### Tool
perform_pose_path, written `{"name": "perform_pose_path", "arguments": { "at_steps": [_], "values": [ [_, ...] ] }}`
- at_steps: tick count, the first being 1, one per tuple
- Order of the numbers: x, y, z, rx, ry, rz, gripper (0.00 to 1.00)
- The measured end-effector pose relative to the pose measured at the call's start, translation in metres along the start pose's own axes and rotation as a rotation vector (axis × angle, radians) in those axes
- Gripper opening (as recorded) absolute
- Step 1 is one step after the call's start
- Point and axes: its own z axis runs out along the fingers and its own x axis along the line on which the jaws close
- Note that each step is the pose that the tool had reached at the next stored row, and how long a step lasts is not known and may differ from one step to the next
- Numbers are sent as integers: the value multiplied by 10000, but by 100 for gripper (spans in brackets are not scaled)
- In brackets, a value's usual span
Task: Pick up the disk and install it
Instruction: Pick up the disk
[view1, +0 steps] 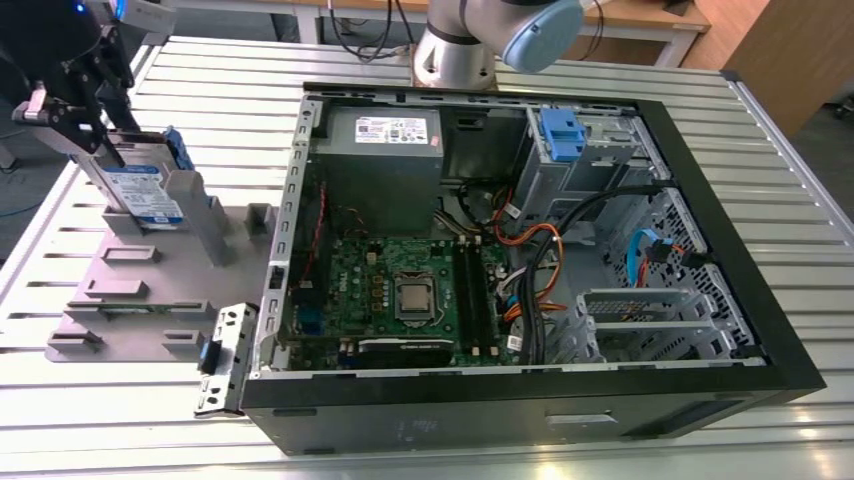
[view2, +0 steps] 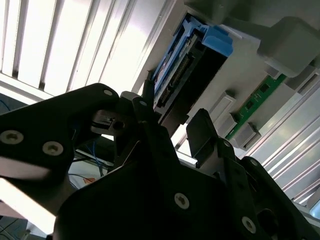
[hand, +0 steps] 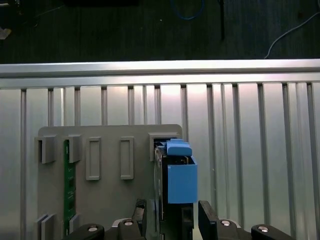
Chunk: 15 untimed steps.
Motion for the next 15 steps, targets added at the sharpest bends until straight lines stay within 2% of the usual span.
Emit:
{"name": "perform_pose_path", "arguments": {
  "at_steps": [15],
  "values": [
    [-7, -12, 24, 3, -2, -12, 53]
  ]
}}
